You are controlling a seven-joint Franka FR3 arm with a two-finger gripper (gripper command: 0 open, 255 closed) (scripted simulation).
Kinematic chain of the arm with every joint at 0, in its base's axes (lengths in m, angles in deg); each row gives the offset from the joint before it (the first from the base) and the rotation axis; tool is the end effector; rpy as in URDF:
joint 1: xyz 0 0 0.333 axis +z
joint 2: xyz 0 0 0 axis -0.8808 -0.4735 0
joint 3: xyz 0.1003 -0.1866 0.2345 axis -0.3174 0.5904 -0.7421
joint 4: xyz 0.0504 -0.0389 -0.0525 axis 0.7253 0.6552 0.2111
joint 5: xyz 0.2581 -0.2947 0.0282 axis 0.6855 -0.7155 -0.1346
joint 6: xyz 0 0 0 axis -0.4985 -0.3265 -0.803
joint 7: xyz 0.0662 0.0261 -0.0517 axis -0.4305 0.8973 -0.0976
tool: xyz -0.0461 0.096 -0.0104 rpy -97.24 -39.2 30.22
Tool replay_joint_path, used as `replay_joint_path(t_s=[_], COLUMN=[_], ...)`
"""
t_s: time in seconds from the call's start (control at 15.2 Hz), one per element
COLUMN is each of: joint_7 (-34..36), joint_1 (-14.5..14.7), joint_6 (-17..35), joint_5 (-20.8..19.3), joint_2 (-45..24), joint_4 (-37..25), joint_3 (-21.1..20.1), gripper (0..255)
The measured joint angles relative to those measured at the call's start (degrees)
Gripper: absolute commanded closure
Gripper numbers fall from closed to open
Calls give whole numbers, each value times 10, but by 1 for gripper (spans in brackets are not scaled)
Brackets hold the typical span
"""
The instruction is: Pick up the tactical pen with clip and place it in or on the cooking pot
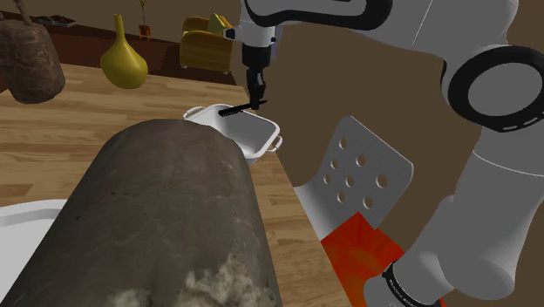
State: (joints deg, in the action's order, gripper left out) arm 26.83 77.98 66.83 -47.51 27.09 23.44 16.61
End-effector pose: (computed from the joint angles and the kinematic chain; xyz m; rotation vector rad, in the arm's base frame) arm 0.6006 0.1814 0.5449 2.5657 1.6983 -0.2039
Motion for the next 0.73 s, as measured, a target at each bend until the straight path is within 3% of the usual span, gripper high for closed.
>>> replay_joint_path(t_s=[0.2,0.73], joint_7=[-16,-12], joint_1=[-8,-9], joint_6=[-22,32], joint_5=[-2,-2], joint_2=[-63,-68], joint_4=[-87,-37], joint_3=[6,6], gripper=[255,255])
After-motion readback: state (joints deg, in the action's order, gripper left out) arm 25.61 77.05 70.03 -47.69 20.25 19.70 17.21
